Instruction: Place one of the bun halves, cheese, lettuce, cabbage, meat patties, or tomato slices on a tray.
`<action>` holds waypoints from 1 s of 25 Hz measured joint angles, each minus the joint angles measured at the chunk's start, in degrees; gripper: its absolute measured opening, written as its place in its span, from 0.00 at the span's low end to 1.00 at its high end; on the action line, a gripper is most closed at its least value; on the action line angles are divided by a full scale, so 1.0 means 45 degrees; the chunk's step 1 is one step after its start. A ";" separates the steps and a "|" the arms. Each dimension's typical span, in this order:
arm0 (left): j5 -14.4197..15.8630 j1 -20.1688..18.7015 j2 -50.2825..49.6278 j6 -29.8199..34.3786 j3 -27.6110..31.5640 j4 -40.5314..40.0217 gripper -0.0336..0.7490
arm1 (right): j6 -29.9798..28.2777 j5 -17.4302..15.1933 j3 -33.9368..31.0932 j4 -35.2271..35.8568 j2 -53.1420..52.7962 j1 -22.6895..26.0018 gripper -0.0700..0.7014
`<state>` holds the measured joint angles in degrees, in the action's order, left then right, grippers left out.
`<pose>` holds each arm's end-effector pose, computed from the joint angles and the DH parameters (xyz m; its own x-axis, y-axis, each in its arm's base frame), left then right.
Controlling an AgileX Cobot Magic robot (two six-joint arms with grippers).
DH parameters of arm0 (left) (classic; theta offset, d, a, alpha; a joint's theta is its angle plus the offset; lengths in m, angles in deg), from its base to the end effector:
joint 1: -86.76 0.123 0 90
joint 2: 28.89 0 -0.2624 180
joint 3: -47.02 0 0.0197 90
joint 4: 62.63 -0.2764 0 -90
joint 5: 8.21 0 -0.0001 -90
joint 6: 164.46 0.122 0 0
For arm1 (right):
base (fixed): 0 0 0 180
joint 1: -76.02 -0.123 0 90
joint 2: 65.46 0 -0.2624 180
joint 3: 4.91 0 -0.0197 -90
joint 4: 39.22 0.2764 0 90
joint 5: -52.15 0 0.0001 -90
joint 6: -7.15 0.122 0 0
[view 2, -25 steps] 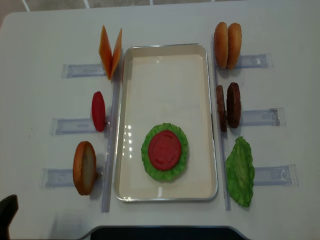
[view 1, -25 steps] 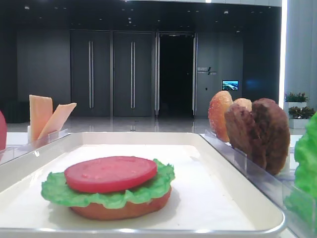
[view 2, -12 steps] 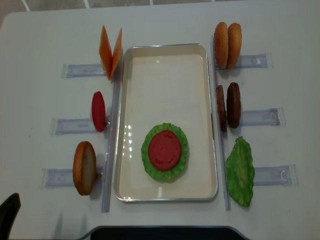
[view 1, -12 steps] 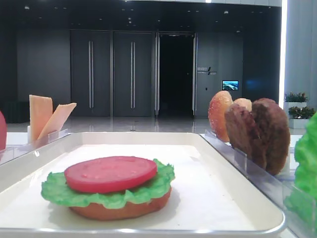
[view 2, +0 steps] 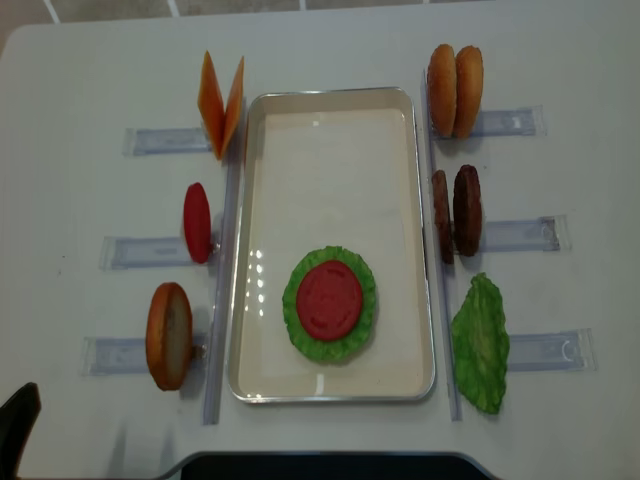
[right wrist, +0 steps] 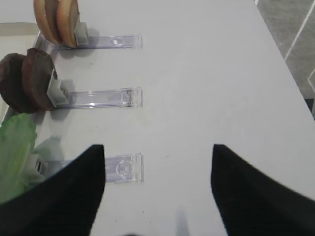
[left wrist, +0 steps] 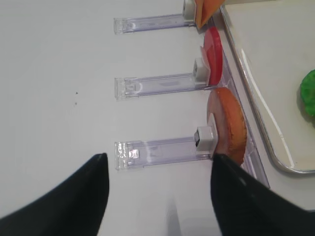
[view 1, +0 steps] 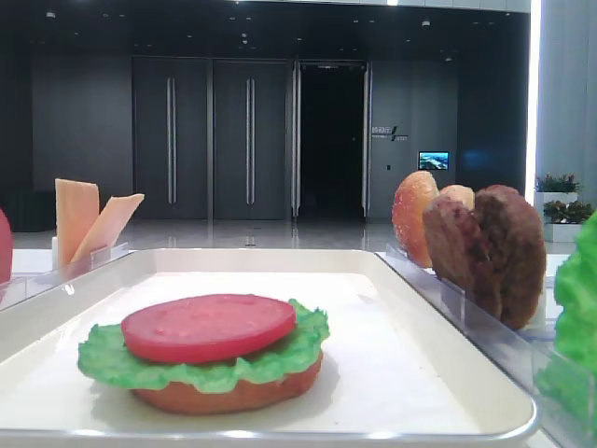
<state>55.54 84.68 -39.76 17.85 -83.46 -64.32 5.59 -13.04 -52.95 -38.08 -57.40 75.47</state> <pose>0.0738 0.0005 0.2577 -0.5591 0.0737 -0.8258 0.0443 0.9973 0.0590 0.0628 0.0028 0.2669 -0.5187 -0.0239 -0.8546 -0.0348 0.9994 -0.0068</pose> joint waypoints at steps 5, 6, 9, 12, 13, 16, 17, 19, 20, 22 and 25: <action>0.0000 0.0000 0.0000 0.0000 0.0000 0.0161 0.65 | 0.0000 0.0000 0.0000 0.0000 0.0000 0.0000 0.70; 0.0000 0.0000 0.0000 0.0000 0.0000 0.0239 0.65 | 0.0000 0.0000 0.0000 0.0000 0.0000 0.0000 0.70; 0.0000 0.0000 0.0000 0.0000 0.0000 0.0376 0.68 | 0.0000 0.0000 0.0000 0.0000 0.0000 0.0000 0.70; 0.0000 0.0000 0.0000 0.0000 0.0000 0.0376 0.77 | 0.0000 0.0000 0.0000 0.0000 0.0000 0.0000 0.70; 0.0000 0.0000 0.0000 0.0000 0.0000 0.0376 0.79 | 0.0000 0.0000 0.0000 0.0000 0.0000 0.0000 0.70; 0.0000 0.0000 0.0000 0.0000 0.0000 0.0376 0.82 | 0.0000 0.0000 0.0000 0.0000 0.0000 0.0000 0.70; 0.0000 0.0000 0.0000 0.0000 0.0000 0.0376 0.83 | 0.0000 0.0000 0.0000 0.0000 0.0000 0.0000 0.70; 0.0000 0.0000 0.0000 0.0000 0.0000 0.0376 0.83 | 0.0000 0.0000 0.0000 0.0000 0.0000 0.0000 0.70; 0.0000 0.0000 0.0000 0.0000 0.0000 0.0376 0.83 | 0.0000 0.0000 0.0000 0.0000 0.0000 0.0000 0.70; 0.0000 0.0000 0.0000 0.0000 0.0000 0.0376 0.83 | 0.0000 0.0000 0.0000 0.0000 0.0000 0.0000 0.70; 0.0000 0.0000 0.0000 0.0000 0.0000 0.0376 0.83 | 0.0000 0.0000 0.0000 0.0000 0.0000 0.0000 0.70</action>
<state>55.54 84.68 -39.76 17.85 -83.46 -62.63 5.59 -13.04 -52.95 -38.08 -57.40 75.47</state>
